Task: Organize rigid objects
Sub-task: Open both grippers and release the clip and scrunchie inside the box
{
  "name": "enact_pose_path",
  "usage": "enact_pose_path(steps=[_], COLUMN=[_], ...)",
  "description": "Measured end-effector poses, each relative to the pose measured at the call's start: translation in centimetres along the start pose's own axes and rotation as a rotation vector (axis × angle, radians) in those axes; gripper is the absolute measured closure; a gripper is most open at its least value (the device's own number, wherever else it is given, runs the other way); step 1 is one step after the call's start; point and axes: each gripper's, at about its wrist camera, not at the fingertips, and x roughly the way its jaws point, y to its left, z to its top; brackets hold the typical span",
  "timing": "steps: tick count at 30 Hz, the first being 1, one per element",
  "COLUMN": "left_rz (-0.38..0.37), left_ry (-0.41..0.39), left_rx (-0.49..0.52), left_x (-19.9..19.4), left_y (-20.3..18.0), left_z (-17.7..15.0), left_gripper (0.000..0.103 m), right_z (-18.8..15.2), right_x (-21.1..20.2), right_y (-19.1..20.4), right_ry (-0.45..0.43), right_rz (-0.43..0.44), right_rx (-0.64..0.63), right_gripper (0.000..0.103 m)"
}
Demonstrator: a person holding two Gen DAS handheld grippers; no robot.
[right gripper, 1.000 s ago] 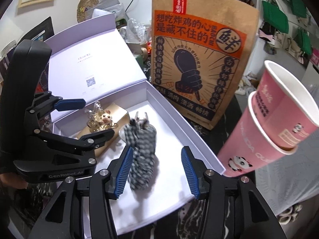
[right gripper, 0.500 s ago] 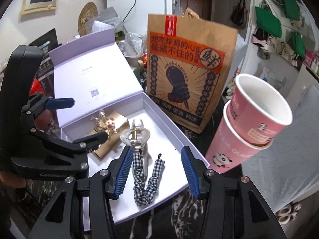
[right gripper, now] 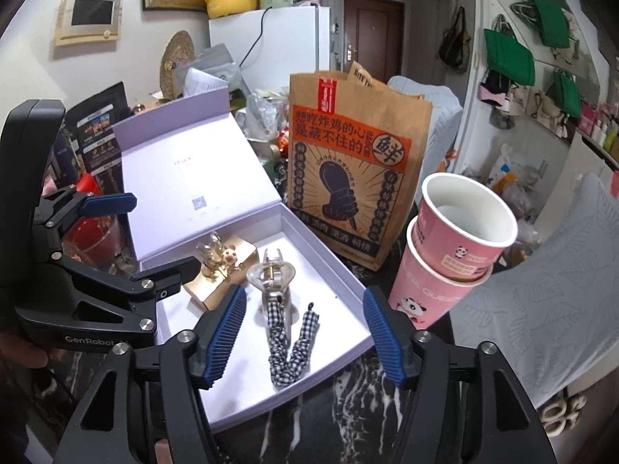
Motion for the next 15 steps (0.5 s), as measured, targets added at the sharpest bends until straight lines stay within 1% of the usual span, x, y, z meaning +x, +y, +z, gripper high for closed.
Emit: enact_pose_path(steps=[4,6,15], left_rz=[0.000,0.001,-0.018], left_ry=[-0.023,-0.032,-0.056], left_rx=[-0.015,-0.017,-0.040], left_x=[-1.4,-2.0,-4.5], left_y=[0.2,0.2,0.5], left_z=[-0.1,-0.3,-1.4], left_gripper=[0.001,0.001,0.001], right_z=[-0.2,-0.3,-1.5], right_x=[-1.0,-1.5,-3.8], right_y=[0.0,-0.1,0.0], right_ry=[-0.014,-0.020,-0.041], right_rz=[-0.008,-0.008,-0.009], right_rx=[0.007,0.015,0.030], right_gripper=[0.034,0.030,0.029])
